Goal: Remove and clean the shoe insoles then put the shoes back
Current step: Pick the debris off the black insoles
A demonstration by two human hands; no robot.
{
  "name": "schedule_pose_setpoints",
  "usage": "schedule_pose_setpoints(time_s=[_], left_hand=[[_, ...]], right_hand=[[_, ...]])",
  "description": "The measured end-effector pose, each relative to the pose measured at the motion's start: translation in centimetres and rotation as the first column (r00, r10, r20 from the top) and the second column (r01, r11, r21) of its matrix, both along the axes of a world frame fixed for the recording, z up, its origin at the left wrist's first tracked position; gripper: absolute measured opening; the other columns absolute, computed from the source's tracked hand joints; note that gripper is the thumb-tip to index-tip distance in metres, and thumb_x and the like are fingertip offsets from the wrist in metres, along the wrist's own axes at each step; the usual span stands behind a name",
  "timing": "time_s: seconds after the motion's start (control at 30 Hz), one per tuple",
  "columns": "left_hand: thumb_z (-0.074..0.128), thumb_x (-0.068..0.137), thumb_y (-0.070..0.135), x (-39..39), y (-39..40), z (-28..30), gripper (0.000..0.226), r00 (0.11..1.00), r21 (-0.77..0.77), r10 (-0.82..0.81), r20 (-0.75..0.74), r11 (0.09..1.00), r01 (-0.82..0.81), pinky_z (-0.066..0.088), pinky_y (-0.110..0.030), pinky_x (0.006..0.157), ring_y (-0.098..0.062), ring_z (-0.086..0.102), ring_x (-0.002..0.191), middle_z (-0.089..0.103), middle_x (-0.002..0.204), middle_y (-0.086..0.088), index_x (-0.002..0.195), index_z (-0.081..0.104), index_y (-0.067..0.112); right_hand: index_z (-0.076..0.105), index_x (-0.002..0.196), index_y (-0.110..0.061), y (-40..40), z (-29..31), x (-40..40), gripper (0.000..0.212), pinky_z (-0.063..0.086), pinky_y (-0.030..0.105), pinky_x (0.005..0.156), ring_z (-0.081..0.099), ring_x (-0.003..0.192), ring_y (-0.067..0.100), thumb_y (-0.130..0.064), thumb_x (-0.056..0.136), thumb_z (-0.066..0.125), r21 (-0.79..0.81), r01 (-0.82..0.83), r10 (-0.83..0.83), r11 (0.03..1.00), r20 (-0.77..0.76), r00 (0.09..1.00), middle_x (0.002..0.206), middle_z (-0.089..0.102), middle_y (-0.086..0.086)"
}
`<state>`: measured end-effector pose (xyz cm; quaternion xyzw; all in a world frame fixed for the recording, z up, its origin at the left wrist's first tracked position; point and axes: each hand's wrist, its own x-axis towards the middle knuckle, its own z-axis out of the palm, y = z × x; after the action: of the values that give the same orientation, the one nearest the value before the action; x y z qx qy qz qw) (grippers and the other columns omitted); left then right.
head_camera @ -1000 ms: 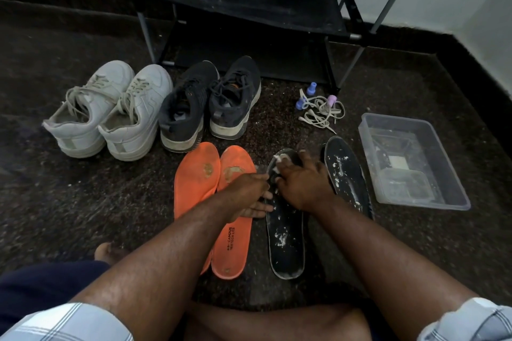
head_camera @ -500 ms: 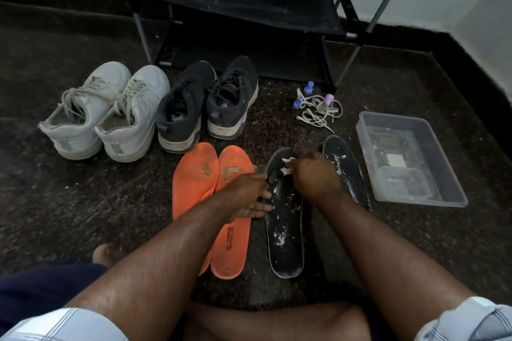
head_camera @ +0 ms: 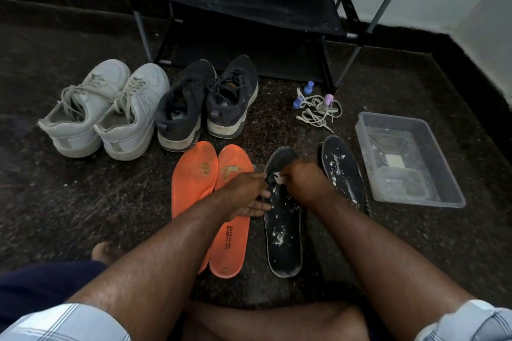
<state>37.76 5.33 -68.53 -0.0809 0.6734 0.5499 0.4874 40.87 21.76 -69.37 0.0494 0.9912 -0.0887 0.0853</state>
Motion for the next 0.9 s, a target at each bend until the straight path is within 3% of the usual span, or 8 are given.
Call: schedule_pose_setpoints(time_s=[0.1, 0.23, 0.4, 0.57, 0.67, 0.8, 0.9], left_hand=[[0.041, 0.101, 0.014, 0.0, 0.0, 0.0, 0.049, 1.0, -0.001, -0.002, -0.004, 1.0, 0.002, 0.058, -0.035, 0.083, -0.029, 0.07, 0.102, 0.065, 0.125, -0.01, 0.148, 0.042, 0.03], [0.04, 0.102, 0.013, -0.1, 0.0, 0.0, 0.045, 1.0, -0.003, -0.011, -0.013, 1.0, 0.011, 0.056, -0.036, 0.086, -0.03, 0.07, 0.102, 0.065, 0.118, -0.009, 0.143, 0.047, 0.028], [0.041, 0.101, 0.015, -0.1, -0.1, -0.2, 0.048, 1.0, -0.002, -0.003, -0.01, 1.0, 0.003, 0.058, -0.035, 0.081, -0.029, 0.071, 0.1, 0.066, 0.12, -0.008, 0.147, 0.043, 0.031], [0.042, 0.101, 0.013, 0.0, -0.2, 0.1, 0.047, 1.0, 0.008, 0.001, -0.009, 1.0, -0.001, 0.058, -0.035, 0.082, -0.031, 0.07, 0.103, 0.065, 0.122, -0.01, 0.145, 0.045, 0.029], [0.042, 0.101, 0.013, 0.1, -0.2, 0.0, 0.048, 1.0, 0.016, 0.005, 0.005, 1.0, -0.005, 0.058, -0.033, 0.079, -0.029, 0.07, 0.102, 0.066, 0.122, -0.009, 0.146, 0.044, 0.03], [0.043, 0.102, 0.015, 0.0, -0.2, 0.2, 0.045, 1.0, 0.026, 0.017, 0.011, 1.0, -0.018, 0.059, -0.033, 0.077, -0.031, 0.07, 0.103, 0.066, 0.124, -0.011, 0.143, 0.045, 0.03], [0.043, 0.103, 0.019, 0.0, -0.1, 0.4, 0.04, 0.999, 0.029, 0.032, 0.013, 0.999, -0.032, 0.059, -0.033, 0.074, -0.033, 0.07, 0.102, 0.066, 0.12, -0.011, 0.141, 0.047, 0.03]], right_hand=[[0.071, 0.1, -0.014, 0.5, 0.1, -0.2, 0.022, 0.052, 0.033, 0.079, 0.066, 0.093, 0.027, -0.013, 0.085, 0.055, 0.006, 0.047, -0.047, 0.999, -0.042, 0.998, 0.104, 0.069, 0.01], [0.073, 0.099, -0.012, -1.0, -0.1, 0.1, 0.022, 0.048, 0.031, 0.079, 0.065, 0.092, 0.026, -0.019, 0.092, 0.054, -0.063, -0.116, 0.116, 0.991, -0.014, 0.993, 0.101, 0.07, 0.011], [0.07, 0.098, -0.013, -0.2, -0.3, -0.7, 0.02, 0.052, 0.035, 0.077, 0.066, 0.09, 0.029, -0.015, 0.087, 0.054, 0.026, 0.017, -0.014, 1.0, -0.114, 0.993, 0.103, 0.067, 0.011], [0.073, 0.096, -0.011, -0.7, -0.7, -0.3, 0.02, 0.05, 0.034, 0.078, 0.064, 0.09, 0.028, -0.021, 0.091, 0.056, -0.048, -0.14, 0.137, 0.989, -0.051, 0.989, 0.099, 0.068, 0.012], [0.072, 0.096, -0.015, 0.3, -0.8, -0.8, 0.019, 0.053, 0.034, 0.079, 0.066, 0.091, 0.026, -0.016, 0.087, 0.056, -0.039, 0.017, -0.02, 0.999, -0.088, 0.996, 0.101, 0.069, 0.009], [0.074, 0.097, -0.024, 2.3, 0.6, -0.5, 0.016, 0.051, 0.029, 0.081, 0.068, 0.092, 0.018, -0.022, 0.086, 0.064, -0.226, 0.227, -0.245, 0.947, -0.055, 0.968, 0.101, 0.074, -0.002], [0.074, 0.096, -0.026, 3.6, 0.6, 0.2, 0.015, 0.05, 0.027, 0.082, 0.067, 0.094, 0.016, -0.021, 0.084, 0.066, -0.247, 0.268, -0.27, 0.931, 0.025, 0.962, 0.101, 0.073, -0.005]])
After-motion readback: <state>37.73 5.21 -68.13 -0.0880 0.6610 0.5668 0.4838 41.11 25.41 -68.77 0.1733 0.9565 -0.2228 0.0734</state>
